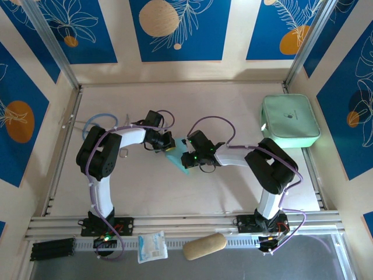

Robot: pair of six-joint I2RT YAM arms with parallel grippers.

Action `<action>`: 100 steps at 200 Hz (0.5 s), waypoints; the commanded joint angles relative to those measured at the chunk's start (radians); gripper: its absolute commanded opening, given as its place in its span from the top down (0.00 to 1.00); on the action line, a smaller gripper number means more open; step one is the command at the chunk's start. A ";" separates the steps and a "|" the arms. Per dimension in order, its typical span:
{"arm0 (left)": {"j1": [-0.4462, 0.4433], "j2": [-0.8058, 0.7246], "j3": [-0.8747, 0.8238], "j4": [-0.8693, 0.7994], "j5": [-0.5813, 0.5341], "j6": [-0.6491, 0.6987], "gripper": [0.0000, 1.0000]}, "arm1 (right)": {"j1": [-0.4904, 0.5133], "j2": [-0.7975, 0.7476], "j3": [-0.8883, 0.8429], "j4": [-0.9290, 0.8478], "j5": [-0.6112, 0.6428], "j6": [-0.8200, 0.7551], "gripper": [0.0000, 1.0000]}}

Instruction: Fold a paper plane with a square sheet of paper (pick it up from the middle)

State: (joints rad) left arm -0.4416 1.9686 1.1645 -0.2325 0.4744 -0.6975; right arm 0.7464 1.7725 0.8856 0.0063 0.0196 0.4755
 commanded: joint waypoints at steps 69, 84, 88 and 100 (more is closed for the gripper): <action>-0.009 0.046 0.004 -0.057 -0.024 0.019 0.94 | 0.011 0.033 0.052 -0.061 0.029 -0.010 0.99; -0.009 0.040 0.009 -0.059 -0.026 0.022 0.94 | 0.011 0.037 0.053 -0.070 0.037 -0.004 1.00; -0.009 0.040 0.010 -0.061 -0.027 0.022 0.94 | 0.011 0.037 0.054 -0.072 0.039 -0.002 1.00; -0.009 0.037 0.014 -0.064 -0.028 0.024 0.94 | 0.009 0.039 0.053 -0.078 0.045 0.000 1.00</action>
State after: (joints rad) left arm -0.4419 1.9736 1.1709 -0.2337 0.4782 -0.6971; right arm 0.7513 1.7905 0.9161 -0.0280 0.0452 0.4759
